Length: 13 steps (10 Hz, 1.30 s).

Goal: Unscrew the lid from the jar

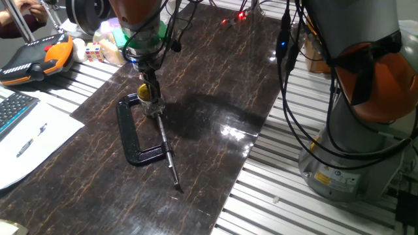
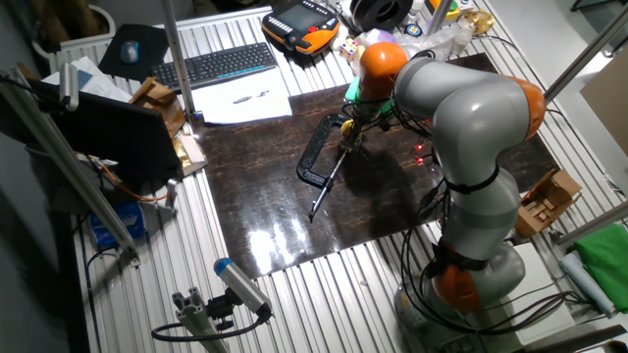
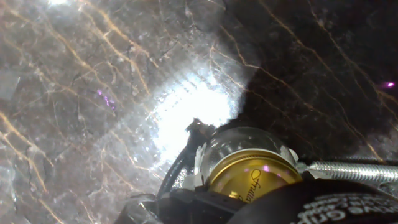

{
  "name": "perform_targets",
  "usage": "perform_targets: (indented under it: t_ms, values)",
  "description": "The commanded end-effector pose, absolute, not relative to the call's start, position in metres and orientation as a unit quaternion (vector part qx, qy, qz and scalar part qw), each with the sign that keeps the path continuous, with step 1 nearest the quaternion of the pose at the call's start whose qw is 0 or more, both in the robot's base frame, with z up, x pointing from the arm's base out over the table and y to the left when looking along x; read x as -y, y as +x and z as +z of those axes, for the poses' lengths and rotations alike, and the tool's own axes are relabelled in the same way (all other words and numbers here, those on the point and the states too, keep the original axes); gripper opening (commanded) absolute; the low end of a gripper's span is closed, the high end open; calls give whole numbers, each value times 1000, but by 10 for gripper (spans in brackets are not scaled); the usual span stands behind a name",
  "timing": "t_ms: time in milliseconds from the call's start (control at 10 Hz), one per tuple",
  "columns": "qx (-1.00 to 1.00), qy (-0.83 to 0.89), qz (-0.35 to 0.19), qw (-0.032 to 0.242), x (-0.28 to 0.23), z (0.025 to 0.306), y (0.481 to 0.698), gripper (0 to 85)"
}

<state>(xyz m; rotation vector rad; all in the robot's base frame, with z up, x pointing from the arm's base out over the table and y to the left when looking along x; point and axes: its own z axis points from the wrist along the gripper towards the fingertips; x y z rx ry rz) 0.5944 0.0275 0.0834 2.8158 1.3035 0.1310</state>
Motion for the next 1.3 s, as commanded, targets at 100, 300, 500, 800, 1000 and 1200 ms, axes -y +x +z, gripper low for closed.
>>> perform_targets:
  t_ms: [100, 300, 500, 800, 1000, 1200]
  values:
    - [-426, 904, 32, 20, -27, 84, 594, 770]
    - [-436, 899, 29, 22, -27, 84, 594, 767]
    - [-446, 895, 27, 18, -27, 83, 594, 767]
    - [-466, 884, 18, 17, -27, 83, 594, 763]
    - [-489, 872, 16, 23, -27, 81, 594, 763]
    - [-503, 864, 15, 26, -26, 81, 593, 750]
